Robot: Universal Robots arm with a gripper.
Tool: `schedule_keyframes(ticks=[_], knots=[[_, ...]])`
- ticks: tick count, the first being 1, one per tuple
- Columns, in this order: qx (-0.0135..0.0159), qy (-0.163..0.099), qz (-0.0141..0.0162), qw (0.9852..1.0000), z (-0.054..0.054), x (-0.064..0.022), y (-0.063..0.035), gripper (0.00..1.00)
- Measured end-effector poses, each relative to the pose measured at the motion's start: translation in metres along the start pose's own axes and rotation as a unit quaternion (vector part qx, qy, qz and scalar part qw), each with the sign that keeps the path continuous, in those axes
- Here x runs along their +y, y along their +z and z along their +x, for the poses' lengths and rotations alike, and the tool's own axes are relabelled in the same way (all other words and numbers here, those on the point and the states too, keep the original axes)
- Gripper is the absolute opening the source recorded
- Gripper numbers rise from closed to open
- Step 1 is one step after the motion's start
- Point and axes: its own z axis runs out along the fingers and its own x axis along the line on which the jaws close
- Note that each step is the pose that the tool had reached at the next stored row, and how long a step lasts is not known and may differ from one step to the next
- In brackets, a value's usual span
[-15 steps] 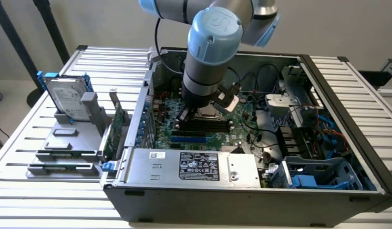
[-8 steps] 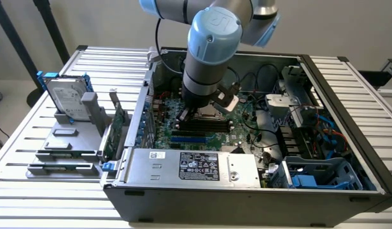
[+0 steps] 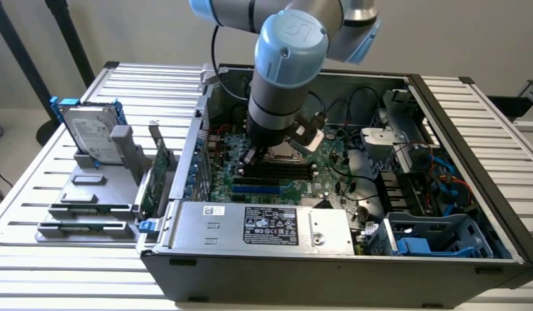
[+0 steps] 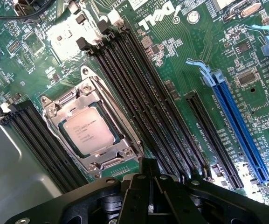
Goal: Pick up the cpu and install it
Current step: 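Install the second cpu locking lever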
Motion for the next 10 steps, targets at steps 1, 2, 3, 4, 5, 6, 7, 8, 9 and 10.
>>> schedule_keyframes(ticks=[1, 2, 3, 4, 5, 6, 7, 8, 9, 10], knots=[[-0.0001, 0.0, -0.0001, 1.0, 0.0, 0.0, 0.0001, 0.11], [-0.0001, 0.0, -0.0001, 1.0, 0.0, -0.0001, 0.0002, 0.11], [0.0, 0.0, -0.0001, 1.0, 0.0, -0.0001, 0.0003, 0.11], [0.0, 0.0, -0.0001, 1.0, 0.0001, -0.0002, 0.0005, 0.11], [-0.0001, 0.0, -0.0002, 1.0, 0.0001, -0.0003, 0.0007, 0.11], [-0.0002, 0.0, -0.0002, 1.0, 0.0, -0.0004, 0.0008, 0.11], [-0.0003, 0.0, -0.0003, 1.0, 0.0, -0.0006, 0.0009, 0.11], [-0.0003, 0.0, -0.0003, 1.0, 0.0, -0.0008, 0.0012, 0.11], [-0.0004, 0.0, -0.0004, 1.0, 0.0002, -0.001, 0.0014, 0.11], [-0.0006, 0.0, -0.0004, 1.0, 0.0005, -0.0012, 0.0016, 0.11]])
